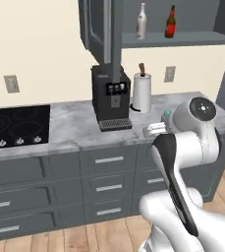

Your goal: Sort all alcoholic drinks to one cabinet, and non-alcoholic drinks to the other.

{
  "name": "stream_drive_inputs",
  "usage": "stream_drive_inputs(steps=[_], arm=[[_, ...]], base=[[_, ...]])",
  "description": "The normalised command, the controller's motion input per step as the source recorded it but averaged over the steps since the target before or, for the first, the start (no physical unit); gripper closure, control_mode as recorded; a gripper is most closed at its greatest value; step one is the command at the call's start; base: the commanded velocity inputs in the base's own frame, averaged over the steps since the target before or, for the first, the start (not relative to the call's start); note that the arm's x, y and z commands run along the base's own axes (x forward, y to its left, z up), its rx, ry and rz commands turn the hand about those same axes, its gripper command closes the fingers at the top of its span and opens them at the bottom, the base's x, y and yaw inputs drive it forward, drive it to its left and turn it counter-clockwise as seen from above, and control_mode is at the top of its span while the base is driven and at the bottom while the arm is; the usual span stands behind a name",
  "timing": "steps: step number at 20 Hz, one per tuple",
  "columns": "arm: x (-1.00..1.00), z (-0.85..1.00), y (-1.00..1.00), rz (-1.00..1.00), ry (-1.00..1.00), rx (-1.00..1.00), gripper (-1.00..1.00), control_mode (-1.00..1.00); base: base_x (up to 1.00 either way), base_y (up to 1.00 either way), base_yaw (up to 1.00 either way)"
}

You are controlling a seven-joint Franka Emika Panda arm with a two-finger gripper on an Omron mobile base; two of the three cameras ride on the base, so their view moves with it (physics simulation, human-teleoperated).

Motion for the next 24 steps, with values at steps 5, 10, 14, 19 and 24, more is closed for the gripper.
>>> stream_drive_inputs(steps=[5,10,14,19,24], arm=[[0.00,0.00,0.00,0.00,0.00,0.00,1.00,1.00],[0.00,0.00,0.00,0.00,0.00,0.00,1.00,1.00],[0.00,0.00,0.00,0.00,0.00,0.00,1.00,1.00],[0.00,0.00,0.00,0.00,0.00,0.00,1.00,1.00],[0.00,0.00,0.00,0.00,0.00,0.00,1.00,1.00]], base=[[-0.15,1.00,0.00],[-0.17,1.00,0.00],[-0.18,1.00,0.00],[-0.08,1.00,0.00],[0.00,0.98,0.00]])
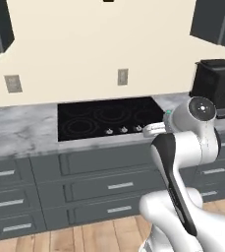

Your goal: Sort all alcoholic drinks to one cabinet, and non-alcoholic drinks to the other.

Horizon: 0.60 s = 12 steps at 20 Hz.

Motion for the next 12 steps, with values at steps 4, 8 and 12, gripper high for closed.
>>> stream_drive_inputs(steps=[4,8,12], arm=[[0.00,0.00,0.00,0.00,0.00,0.00,1.00,1.00],[0.00,0.00,0.00,0.00,0.00,0.00,1.00,1.00],[0.00,0.00,0.00,0.00,0.00,0.00,1.00,1.00]], base=[[-0.09,0.96,0.00],[-0.37,0.90,0.00],[-0.50,0.80,0.00]])
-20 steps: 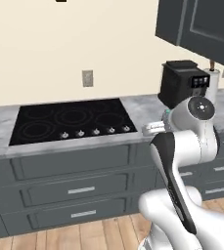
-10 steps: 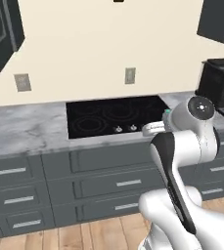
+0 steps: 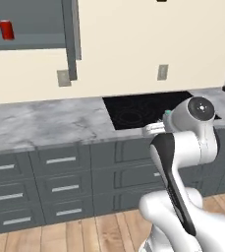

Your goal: Sort all alcoholic drinks to one cabinet, and non-alcoholic drinks to the other.

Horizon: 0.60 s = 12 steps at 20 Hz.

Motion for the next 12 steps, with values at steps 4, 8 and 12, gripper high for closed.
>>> stream_drive_inputs(steps=[4,8,12], arm=[[0.00,0.00,0.00,0.00,0.00,0.00,1.00,1.00],[0.00,0.00,0.00,0.00,0.00,0.00,1.00,1.00],[0.00,0.00,0.00,0.00,0.00,0.00,1.00,1.00]], base=[[-0.60,0.72,0.00],[-0.48,0.77,0.00],[-0.23,0.83,0.00]])
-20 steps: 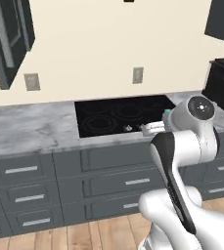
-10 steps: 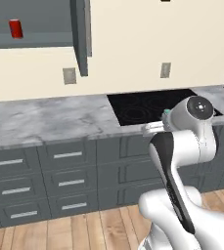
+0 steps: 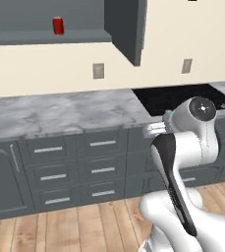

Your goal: Sort all alcoholic drinks to one cabinet, and non-alcoholic drinks to the other.

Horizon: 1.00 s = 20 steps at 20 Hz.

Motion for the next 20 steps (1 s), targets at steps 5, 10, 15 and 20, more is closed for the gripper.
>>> stream_drive_inputs(steps=[5,10,15,20], arm=[[0.00,0.00,0.00,0.00,0.00,0.00,1.00,1.00],[0.00,0.00,0.00,0.00,0.00,0.00,1.00,1.00],[0.00,0.00,0.00,0.00,0.00,0.00,1.00,1.00],[0.00,0.00,0.00,0.00,0.00,0.00,1.00,1.00]], base=[[0.08,0.79,0.00],[0.40,0.56,0.00],[0.62,0.20,0.00],[0.72,0.03,0.00]])
